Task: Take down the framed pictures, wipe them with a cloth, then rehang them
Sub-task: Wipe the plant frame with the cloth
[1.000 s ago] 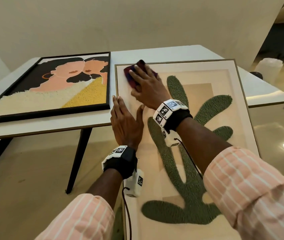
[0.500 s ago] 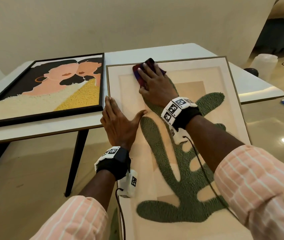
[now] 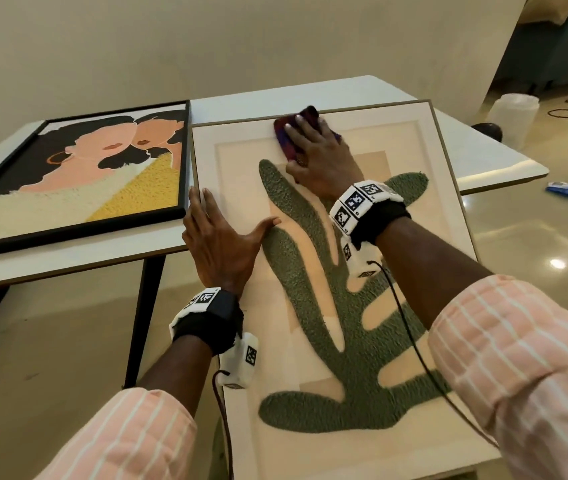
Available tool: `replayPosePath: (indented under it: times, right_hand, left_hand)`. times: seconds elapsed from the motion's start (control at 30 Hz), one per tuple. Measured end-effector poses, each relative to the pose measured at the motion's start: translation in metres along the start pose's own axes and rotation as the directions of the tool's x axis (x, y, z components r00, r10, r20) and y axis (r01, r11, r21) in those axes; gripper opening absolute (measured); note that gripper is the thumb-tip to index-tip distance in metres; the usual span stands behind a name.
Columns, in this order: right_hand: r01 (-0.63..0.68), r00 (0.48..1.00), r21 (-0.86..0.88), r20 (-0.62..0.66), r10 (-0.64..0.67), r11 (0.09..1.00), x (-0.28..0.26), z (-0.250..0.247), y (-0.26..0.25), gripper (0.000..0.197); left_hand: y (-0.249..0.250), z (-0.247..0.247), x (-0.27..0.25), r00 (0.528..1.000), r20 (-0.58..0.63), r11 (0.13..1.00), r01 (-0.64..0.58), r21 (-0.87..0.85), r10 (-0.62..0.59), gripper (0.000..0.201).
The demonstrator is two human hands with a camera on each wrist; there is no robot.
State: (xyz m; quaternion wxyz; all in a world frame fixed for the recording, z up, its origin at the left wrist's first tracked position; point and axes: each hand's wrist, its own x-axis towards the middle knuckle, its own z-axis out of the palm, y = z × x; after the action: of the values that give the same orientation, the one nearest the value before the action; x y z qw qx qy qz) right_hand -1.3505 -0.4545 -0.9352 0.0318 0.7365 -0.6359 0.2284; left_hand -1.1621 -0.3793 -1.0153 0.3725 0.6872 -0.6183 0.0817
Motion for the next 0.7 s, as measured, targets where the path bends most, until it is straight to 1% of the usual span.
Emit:
replayPosePath:
  times: [0.07, 0.1, 0.13, 0.2, 0.23, 0.27, 0.3, 0.37, 0.4, 0.43, 0.47, 0.5, 0.53, 0.57, 0.6, 0.63, 0.67, 0.7]
  right_hand:
    - [-0.153, 0.986, 0.068, -0.051, 0.157, 0.986, -0.003, -0.001, 0.004, 0.068]
    - [-0.209, 0.975, 0.084, -0.058, 0.214, 0.974, -0.004, 0.001, 0.003, 0.068]
    - [-0.200, 0.978, 0.061, -0.052, 0.203, 0.978, -0.006, 0.004, -0.002, 0.070]
    - [-0.056, 0.998, -0.008, -0.023, 0.056, 0.998, -0.011, 0.008, -0.003, 0.070]
    - [-0.003, 1.000, -0.006, -0.020, 0.002, 1.000, -0.012, 0.007, 0.002, 0.070]
    - [-0.006, 1.000, 0.016, -0.031, 0.007, 1.000, -0.013, 0.007, 0.010, 0.068]
    - [-0.061, 0.996, 0.056, -0.054, 0.064, 0.997, -0.012, 0.006, 0.015, 0.067]
    - [-0.219, 0.967, 0.134, -0.102, 0.233, 0.966, -0.011, 0.007, 0.017, 0.066]
    - [-0.222, 0.966, 0.120, -0.110, 0.236, 0.967, -0.010, 0.007, 0.016, 0.067]
    - [-0.162, 0.980, 0.079, -0.101, 0.169, 0.984, -0.011, 0.007, 0.017, 0.067]
    - [-0.073, 0.994, 0.042, -0.079, 0.076, 0.996, -0.011, 0.007, 0.021, 0.067]
    - [-0.005, 0.998, 0.026, -0.063, 0.007, 1.000, -0.011, 0.004, 0.029, 0.065]
    - [-0.009, 0.998, 0.031, -0.070, 0.011, 0.999, -0.011, 0.003, 0.039, 0.064]
    - [-0.075, 0.992, 0.058, -0.099, 0.080, 0.996, -0.011, 0.001, 0.046, 0.064]
    - [-0.169, 0.975, 0.090, -0.131, 0.180, 0.982, -0.012, 0.000, 0.050, 0.065]
    - [-0.224, 0.960, 0.100, -0.150, 0.237, 0.970, -0.013, 0.002, 0.050, 0.067]
    - [-0.194, 0.967, 0.074, -0.156, 0.203, 0.978, -0.014, 0.003, 0.049, 0.067]
    - [-0.111, 0.983, 0.039, -0.141, 0.116, 0.993, -0.015, 0.003, 0.050, 0.068]
  left_hand:
    - [0.000, 0.002, 0.000, 1.000, 0.003, 1.000, 0.005, -0.006, -0.005, 0.119]
    - [0.001, 0.002, -0.001, 1.000, 0.006, 1.000, 0.008, -0.005, -0.008, 0.119]
    - [0.001, 0.002, -0.001, 1.000, 0.005, 1.000, 0.012, -0.001, -0.012, 0.118]
    - [0.002, 0.002, -0.001, 1.000, 0.000, 1.000, 0.015, 0.002, -0.015, 0.117]
    - [0.002, 0.001, -0.002, 1.000, 0.001, 1.000, 0.013, -0.001, -0.013, 0.117]
    - [0.003, 0.000, -0.002, 1.000, -0.002, 1.000, 0.007, -0.006, -0.007, 0.117]
    - [0.002, 0.000, -0.001, 1.000, -0.010, 1.000, 0.004, -0.011, -0.004, 0.118]
    - [0.003, 0.000, -0.002, 1.000, -0.006, 1.000, -0.008, -0.025, 0.008, 0.121]
    - [0.002, 0.000, -0.002, 1.000, -0.002, 0.999, -0.013, -0.033, 0.013, 0.123]
    - [0.002, 0.000, -0.002, 1.000, 0.002, 0.999, -0.016, -0.040, 0.016, 0.124]
    - [0.002, 0.000, -0.002, 1.000, 0.004, 0.999, -0.015, -0.044, 0.016, 0.126]
    - [0.001, -0.001, -0.002, 1.000, 0.008, 0.999, -0.017, -0.044, 0.017, 0.127]
    - [0.001, 0.000, -0.003, 1.000, 0.010, 0.999, -0.018, -0.045, 0.018, 0.127]
    - [0.001, 0.000, -0.002, 1.000, 0.006, 0.999, -0.015, -0.046, 0.016, 0.127]
    - [0.001, 0.000, -0.002, 1.000, 0.002, 0.999, -0.016, -0.046, 0.016, 0.127]
    - [0.001, 0.000, -0.002, 1.000, -0.002, 0.999, -0.019, -0.044, 0.019, 0.127]
    - [0.001, 0.001, -0.002, 1.000, -0.008, 0.999, -0.023, -0.043, 0.023, 0.127]
    - [0.001, 0.002, -0.002, 1.000, -0.013, 0.999, -0.026, -0.042, 0.026, 0.128]
